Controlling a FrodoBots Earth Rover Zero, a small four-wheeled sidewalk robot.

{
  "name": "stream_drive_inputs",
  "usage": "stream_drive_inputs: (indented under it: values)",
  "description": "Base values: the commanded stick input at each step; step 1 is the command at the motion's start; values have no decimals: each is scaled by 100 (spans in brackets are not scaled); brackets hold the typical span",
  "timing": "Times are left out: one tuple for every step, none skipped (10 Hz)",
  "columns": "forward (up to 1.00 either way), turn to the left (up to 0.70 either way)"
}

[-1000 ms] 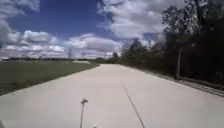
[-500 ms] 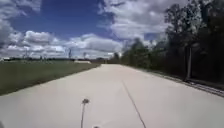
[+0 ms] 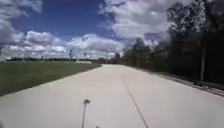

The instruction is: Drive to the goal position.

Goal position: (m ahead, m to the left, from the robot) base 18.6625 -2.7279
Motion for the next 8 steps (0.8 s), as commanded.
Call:
stream_drive_inputs:
  values:
    - [100,0]
    - [100,0]
    - [100,0]
    - [100,0]
    - [100,0]
    - [100,0]
    - [100,0]
    - [100,0]
